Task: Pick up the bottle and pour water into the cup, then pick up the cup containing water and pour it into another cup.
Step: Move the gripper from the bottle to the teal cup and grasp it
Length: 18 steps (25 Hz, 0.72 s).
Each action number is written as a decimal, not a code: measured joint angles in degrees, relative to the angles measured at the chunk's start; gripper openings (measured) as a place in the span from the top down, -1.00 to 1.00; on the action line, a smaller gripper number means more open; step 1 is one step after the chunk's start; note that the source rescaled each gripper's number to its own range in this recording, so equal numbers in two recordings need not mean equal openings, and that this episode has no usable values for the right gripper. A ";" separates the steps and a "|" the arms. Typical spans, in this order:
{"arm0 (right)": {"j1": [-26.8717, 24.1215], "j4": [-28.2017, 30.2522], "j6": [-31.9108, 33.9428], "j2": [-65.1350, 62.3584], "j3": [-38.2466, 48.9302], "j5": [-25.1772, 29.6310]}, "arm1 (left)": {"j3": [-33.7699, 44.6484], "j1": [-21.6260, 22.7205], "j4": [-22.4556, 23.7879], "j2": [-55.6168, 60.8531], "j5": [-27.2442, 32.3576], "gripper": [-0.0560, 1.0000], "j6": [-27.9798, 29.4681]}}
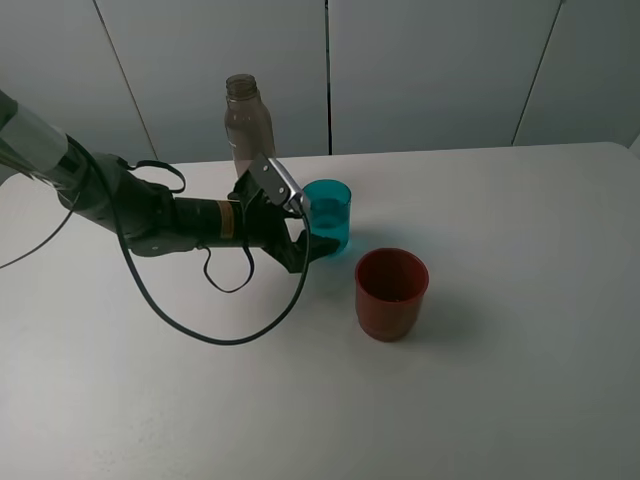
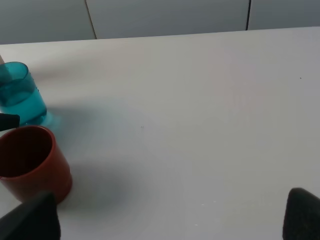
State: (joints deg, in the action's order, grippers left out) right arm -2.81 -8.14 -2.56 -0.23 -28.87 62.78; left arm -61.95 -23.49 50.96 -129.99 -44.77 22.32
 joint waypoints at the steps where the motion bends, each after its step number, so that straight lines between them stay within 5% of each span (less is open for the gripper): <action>1: 0.00 0.00 0.00 0.00 0.00 0.00 | 0.00 0.00 -0.29 0.00 0.00 -0.97 -0.27; 18: 0.00 0.00 0.00 0.00 0.00 0.00 | -0.71 -1.73 -6.42 -1.19 -0.93 -0.97 -3.54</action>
State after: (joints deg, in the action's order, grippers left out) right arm -2.81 -8.14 -2.56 -0.23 -28.87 62.78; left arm -62.66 -25.22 44.54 -131.18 -45.71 18.78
